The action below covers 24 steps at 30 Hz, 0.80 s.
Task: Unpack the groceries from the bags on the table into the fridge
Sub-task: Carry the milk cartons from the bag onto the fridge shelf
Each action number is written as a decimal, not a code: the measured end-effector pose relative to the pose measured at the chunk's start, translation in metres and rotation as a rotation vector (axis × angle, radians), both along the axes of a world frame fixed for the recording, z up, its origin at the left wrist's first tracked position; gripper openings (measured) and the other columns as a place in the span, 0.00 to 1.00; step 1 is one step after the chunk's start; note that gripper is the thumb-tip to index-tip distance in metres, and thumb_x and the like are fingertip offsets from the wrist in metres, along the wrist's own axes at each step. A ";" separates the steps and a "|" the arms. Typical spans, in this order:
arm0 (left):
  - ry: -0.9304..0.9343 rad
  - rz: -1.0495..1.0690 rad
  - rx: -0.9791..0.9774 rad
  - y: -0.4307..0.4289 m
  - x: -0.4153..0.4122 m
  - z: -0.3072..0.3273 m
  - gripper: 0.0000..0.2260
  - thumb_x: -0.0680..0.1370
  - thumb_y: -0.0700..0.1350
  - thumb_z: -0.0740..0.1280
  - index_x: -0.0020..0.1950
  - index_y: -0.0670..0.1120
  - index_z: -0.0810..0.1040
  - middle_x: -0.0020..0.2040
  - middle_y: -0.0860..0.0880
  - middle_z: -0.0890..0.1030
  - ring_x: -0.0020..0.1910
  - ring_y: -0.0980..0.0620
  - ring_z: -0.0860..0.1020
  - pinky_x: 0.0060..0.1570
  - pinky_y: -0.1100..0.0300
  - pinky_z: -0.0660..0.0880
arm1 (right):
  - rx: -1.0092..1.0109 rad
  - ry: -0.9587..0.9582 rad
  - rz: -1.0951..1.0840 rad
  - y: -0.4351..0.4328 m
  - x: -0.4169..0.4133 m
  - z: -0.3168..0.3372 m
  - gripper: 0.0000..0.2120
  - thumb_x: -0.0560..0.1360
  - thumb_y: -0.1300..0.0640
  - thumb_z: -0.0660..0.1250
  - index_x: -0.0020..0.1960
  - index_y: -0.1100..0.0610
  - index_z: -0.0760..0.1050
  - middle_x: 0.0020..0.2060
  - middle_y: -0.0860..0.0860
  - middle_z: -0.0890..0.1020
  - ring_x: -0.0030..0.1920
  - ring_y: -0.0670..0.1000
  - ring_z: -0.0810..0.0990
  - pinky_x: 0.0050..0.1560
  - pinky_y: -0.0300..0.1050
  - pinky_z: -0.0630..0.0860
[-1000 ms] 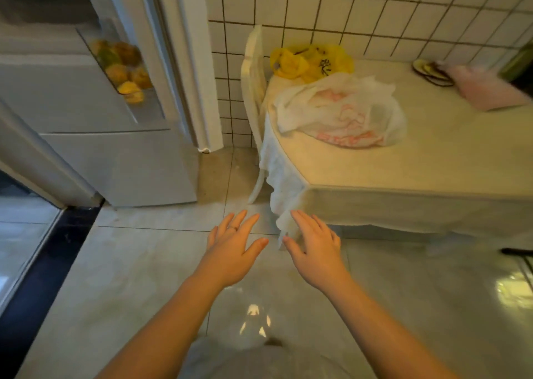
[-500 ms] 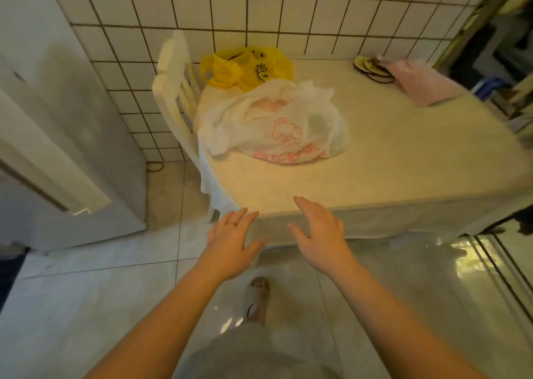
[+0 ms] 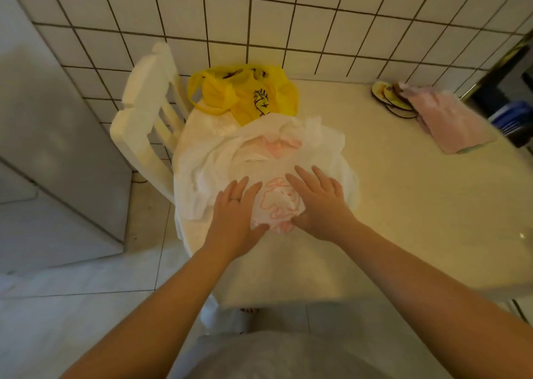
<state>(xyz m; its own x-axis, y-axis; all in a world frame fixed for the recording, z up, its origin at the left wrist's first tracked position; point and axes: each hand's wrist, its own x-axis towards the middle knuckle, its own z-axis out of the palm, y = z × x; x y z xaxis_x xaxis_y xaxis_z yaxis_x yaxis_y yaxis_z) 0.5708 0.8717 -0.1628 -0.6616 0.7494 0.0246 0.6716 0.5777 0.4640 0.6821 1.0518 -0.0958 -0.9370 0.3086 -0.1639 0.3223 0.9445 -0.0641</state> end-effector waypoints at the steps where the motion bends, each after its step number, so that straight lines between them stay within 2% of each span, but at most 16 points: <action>1: 0.007 -0.008 -0.028 0.010 -0.009 0.001 0.43 0.73 0.64 0.70 0.81 0.54 0.52 0.82 0.47 0.52 0.80 0.42 0.51 0.77 0.41 0.52 | 0.048 -0.042 0.051 0.010 -0.013 -0.001 0.46 0.74 0.40 0.69 0.80 0.44 0.42 0.80 0.46 0.41 0.80 0.57 0.39 0.77 0.62 0.44; 4: -0.056 -0.040 -0.165 0.035 -0.031 -0.002 0.49 0.71 0.67 0.71 0.82 0.54 0.45 0.82 0.48 0.49 0.81 0.44 0.46 0.78 0.41 0.45 | 0.193 -0.211 0.243 0.038 -0.049 -0.007 0.53 0.72 0.37 0.70 0.80 0.44 0.35 0.79 0.48 0.35 0.79 0.59 0.34 0.76 0.67 0.40; 6: -0.098 -0.065 -0.234 0.044 -0.039 -0.008 0.53 0.69 0.68 0.71 0.82 0.54 0.42 0.82 0.47 0.54 0.81 0.43 0.48 0.78 0.40 0.43 | 0.257 -0.323 0.368 0.052 -0.073 -0.014 0.55 0.70 0.35 0.71 0.80 0.44 0.35 0.80 0.48 0.37 0.79 0.59 0.34 0.75 0.69 0.37; 7: -0.123 -0.069 -0.262 0.047 -0.042 -0.011 0.53 0.68 0.69 0.71 0.82 0.54 0.42 0.80 0.47 0.59 0.80 0.43 0.51 0.78 0.39 0.43 | 0.273 -0.375 0.411 0.058 -0.084 -0.019 0.56 0.69 0.34 0.71 0.80 0.44 0.36 0.81 0.49 0.42 0.79 0.59 0.36 0.74 0.69 0.36; 10: -0.178 -0.039 -0.311 0.056 -0.044 -0.014 0.48 0.69 0.63 0.71 0.81 0.55 0.48 0.74 0.48 0.71 0.75 0.43 0.64 0.76 0.40 0.52 | 0.280 -0.502 0.477 0.071 -0.105 -0.027 0.51 0.71 0.36 0.70 0.80 0.44 0.41 0.77 0.50 0.62 0.79 0.58 0.53 0.74 0.70 0.35; 13: -0.205 -0.009 -0.285 0.061 -0.038 -0.014 0.31 0.75 0.56 0.68 0.76 0.54 0.63 0.66 0.48 0.78 0.64 0.44 0.76 0.64 0.49 0.70 | 0.245 -0.539 0.503 0.087 -0.109 -0.031 0.36 0.78 0.42 0.63 0.80 0.45 0.49 0.72 0.52 0.70 0.74 0.58 0.64 0.75 0.66 0.43; 16: -0.194 -0.012 -0.258 0.064 -0.021 -0.018 0.19 0.78 0.54 0.64 0.69 0.54 0.73 0.58 0.47 0.82 0.56 0.43 0.80 0.52 0.52 0.77 | 0.316 -0.487 0.647 0.105 -0.100 -0.033 0.24 0.80 0.46 0.60 0.74 0.48 0.64 0.65 0.52 0.75 0.67 0.57 0.71 0.72 0.60 0.56; 19: -0.204 -0.003 -0.215 0.072 0.002 -0.021 0.21 0.76 0.57 0.58 0.66 0.54 0.77 0.56 0.47 0.82 0.53 0.44 0.81 0.49 0.53 0.77 | 0.327 -0.350 0.770 0.129 -0.086 -0.033 0.17 0.77 0.45 0.58 0.60 0.51 0.77 0.58 0.50 0.77 0.63 0.54 0.73 0.71 0.59 0.57; 21: -0.196 0.005 -0.177 0.084 0.019 -0.025 0.20 0.77 0.56 0.57 0.65 0.54 0.79 0.55 0.46 0.82 0.51 0.43 0.80 0.47 0.53 0.77 | 0.260 -0.220 0.813 0.149 -0.076 -0.031 0.19 0.74 0.45 0.55 0.51 0.51 0.81 0.52 0.48 0.80 0.60 0.53 0.76 0.71 0.61 0.58; 24: -0.163 0.059 -0.102 0.108 0.049 -0.027 0.19 0.79 0.54 0.58 0.64 0.51 0.80 0.57 0.46 0.79 0.52 0.43 0.78 0.49 0.50 0.76 | 0.234 0.063 0.895 0.179 -0.062 -0.031 0.16 0.68 0.48 0.55 0.39 0.51 0.80 0.36 0.48 0.81 0.48 0.54 0.81 0.64 0.62 0.67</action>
<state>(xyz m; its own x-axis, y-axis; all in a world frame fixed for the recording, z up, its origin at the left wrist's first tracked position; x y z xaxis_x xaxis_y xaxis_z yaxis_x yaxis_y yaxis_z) 0.6202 0.9799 -0.1894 -0.6935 0.7023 -0.1607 0.5556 0.6634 0.5012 0.6206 1.2304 -0.1267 -0.8471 -0.5154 -0.1296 -0.5310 0.8308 0.1668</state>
